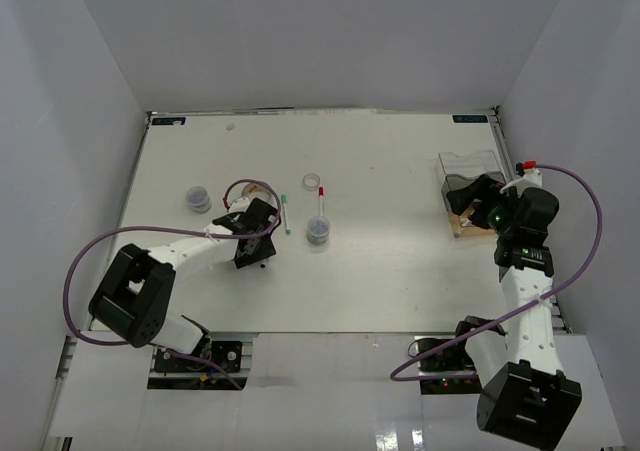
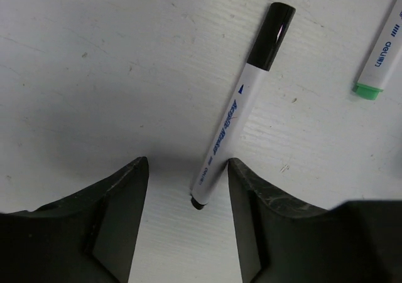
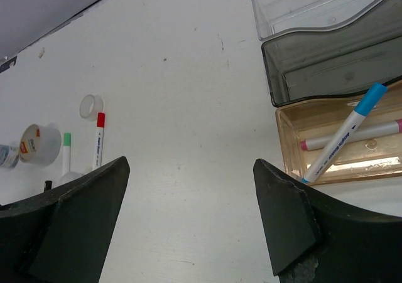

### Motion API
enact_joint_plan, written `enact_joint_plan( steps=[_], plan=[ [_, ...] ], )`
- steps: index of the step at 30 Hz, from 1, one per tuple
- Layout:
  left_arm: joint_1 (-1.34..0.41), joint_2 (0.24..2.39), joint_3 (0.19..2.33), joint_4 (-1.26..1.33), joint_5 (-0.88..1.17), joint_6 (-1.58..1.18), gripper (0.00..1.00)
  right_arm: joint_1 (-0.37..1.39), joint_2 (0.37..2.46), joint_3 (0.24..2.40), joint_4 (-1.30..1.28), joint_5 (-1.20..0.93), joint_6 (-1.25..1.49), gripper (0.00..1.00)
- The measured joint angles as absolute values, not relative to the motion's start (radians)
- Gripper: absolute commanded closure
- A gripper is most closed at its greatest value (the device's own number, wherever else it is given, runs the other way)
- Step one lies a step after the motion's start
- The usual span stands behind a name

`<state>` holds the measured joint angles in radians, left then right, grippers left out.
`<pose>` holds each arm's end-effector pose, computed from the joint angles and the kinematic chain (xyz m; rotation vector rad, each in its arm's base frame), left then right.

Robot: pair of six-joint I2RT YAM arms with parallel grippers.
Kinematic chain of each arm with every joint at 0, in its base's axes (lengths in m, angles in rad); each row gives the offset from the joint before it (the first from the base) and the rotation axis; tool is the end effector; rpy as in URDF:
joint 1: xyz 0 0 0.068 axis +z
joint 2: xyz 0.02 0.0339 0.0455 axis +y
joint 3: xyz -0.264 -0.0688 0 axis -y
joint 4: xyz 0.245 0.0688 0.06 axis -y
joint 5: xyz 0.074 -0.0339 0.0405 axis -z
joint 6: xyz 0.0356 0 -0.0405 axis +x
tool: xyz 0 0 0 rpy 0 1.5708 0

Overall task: Sort the stationery into containers
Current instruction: Pick up the pen from the center of the board.

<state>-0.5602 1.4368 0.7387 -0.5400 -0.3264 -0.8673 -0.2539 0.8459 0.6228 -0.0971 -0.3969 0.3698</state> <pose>0.2146 -0.1211 0.1618 -0.4830 2.6366 0.0390 0.1956 -0.0366 0.2818 0.3155 1.8638 0.4538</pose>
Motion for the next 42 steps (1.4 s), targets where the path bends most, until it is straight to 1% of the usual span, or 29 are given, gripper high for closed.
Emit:
enact_joint_plan(
  steps=[3,4,6,7,11,12,16,19,22,25,28,31,36,42],
  plan=[
    [-0.568,1.452,0.746,-0.537,-0.340,-0.870,0.49,-0.245,0.843,0.623,-0.097,-0.399,0.363,0.15],
    [-0.572,1.454,0.746,-0.536,-0.345,-0.873,0.58,-0.241,0.841,0.623,-0.097,-0.400,0.361,0.15],
    [-0.580,1.459,0.746,-0.532,-0.357,-0.879,0.67,-0.232,0.836,0.623,-0.097,-0.404,0.356,0.15],
    [-0.585,1.460,0.746,-0.527,-0.361,-0.881,0.76,-0.226,0.833,0.623,-0.097,-0.407,0.354,0.14],
    [-0.616,1.464,0.746,-0.507,-0.377,-0.879,0.89,-0.197,0.824,0.623,-0.096,-0.430,0.350,0.14],
    [-0.624,1.464,0.745,-0.501,-0.379,-0.876,0.91,-0.186,0.824,0.623,-0.096,-0.435,0.350,0.14],
    [-0.657,1.454,0.738,-0.478,-0.374,-0.844,0.93,-0.112,0.824,0.626,-0.096,-0.456,0.355,0.14],
    [-0.679,1.402,0.722,-0.463,-0.337,-0.800,0.93,-0.014,0.824,0.633,-0.094,-0.465,0.375,0.15],
    [-0.696,1.298,0.715,-0.429,-0.288,-0.728,0.93,0.135,0.828,0.638,-0.066,-0.464,0.414,0.15],
    [-0.712,1.173,0.715,-0.365,-0.217,-0.637,0.93,0.324,0.859,0.655,-0.024,-0.430,0.453,0.16],
    [-0.724,1.085,0.722,-0.313,-0.138,-0.548,0.93,0.494,0.925,0.688,0.017,-0.392,0.487,0.17],
    [-0.733,1.046,0.737,-0.282,-0.039,-0.466,0.93,0.610,1.011,0.725,0.059,-0.354,0.516,0.19],
    [-0.740,1.029,0.746,-0.259,0.085,-0.365,0.91,0.725,1.135,0.803,0.086,-0.289,0.552,0.21],
    [-0.742,1.008,0.746,-0.242,0.166,-0.302,0.91,0.756,1.214,0.888,0.110,-0.226,0.597,0.23]
  ],
)
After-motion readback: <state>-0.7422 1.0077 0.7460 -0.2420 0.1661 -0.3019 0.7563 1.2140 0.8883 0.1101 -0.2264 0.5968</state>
